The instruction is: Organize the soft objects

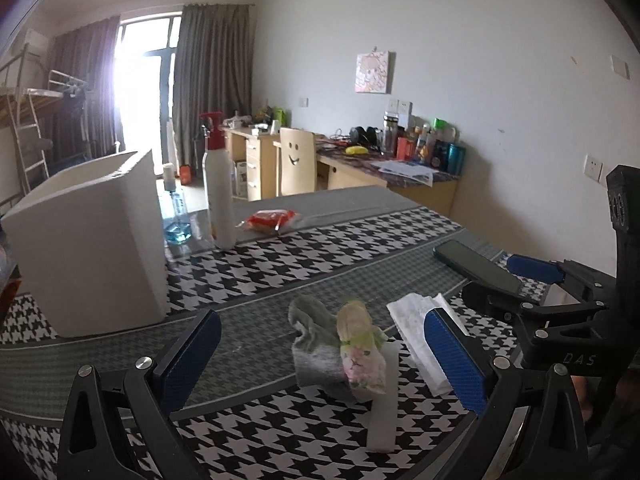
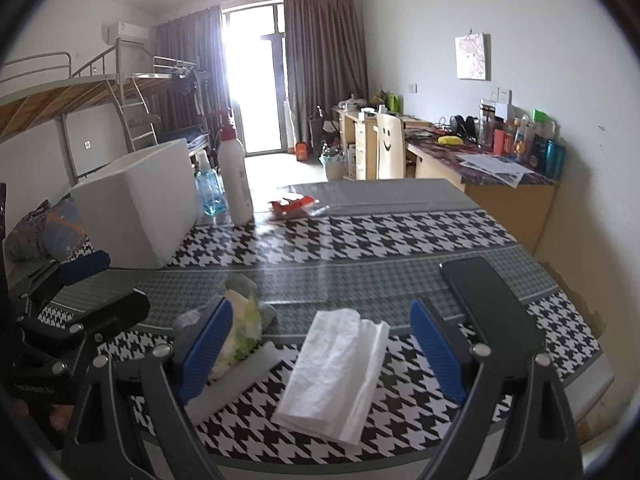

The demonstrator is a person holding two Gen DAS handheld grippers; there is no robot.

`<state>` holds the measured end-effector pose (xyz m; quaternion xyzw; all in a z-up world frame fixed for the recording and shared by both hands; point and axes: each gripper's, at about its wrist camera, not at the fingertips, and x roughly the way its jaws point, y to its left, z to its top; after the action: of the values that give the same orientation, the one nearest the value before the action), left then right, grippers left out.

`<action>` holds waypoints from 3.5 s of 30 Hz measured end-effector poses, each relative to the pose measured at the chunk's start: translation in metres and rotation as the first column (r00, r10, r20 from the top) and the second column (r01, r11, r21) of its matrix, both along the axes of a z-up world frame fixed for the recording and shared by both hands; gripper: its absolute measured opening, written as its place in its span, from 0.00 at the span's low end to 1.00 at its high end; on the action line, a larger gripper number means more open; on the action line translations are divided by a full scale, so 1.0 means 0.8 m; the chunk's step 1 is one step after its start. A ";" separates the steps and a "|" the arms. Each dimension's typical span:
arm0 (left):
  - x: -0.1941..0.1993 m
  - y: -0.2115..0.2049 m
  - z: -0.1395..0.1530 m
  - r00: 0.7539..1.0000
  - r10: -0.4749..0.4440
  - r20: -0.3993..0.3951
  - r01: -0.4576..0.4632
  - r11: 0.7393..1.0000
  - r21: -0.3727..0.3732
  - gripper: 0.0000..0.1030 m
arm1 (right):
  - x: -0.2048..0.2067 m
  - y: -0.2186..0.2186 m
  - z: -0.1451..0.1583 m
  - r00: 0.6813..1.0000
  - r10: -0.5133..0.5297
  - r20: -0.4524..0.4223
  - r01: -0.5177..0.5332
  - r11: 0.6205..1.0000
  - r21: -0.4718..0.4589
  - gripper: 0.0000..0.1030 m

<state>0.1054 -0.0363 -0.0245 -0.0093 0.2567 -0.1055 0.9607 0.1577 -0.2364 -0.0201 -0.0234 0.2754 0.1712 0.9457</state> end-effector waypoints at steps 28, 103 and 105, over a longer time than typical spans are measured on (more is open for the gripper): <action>0.041 -0.039 -0.053 0.980 -0.085 -0.178 0.094 0.995 0.039 0.47 | 0.013 -0.022 -0.051 0.992 -0.040 -0.118 0.040 0.999 -0.004 0.90; -0.010 -0.008 -0.012 0.995 -0.076 -0.070 0.076 0.997 0.002 0.17 | 0.000 0.019 -0.043 0.991 0.015 -0.132 -0.025 0.997 -0.077 0.13; -0.013 -0.008 -0.009 0.996 -0.069 -0.065 0.070 0.998 0.005 0.17 | -0.004 0.020 -0.040 0.992 0.016 -0.125 -0.026 0.997 -0.074 0.13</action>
<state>0.0951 -0.0425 -0.0321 -0.0005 0.2880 -0.1377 0.9477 0.1545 -0.2207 -0.0518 -0.0512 0.3400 0.1718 0.9232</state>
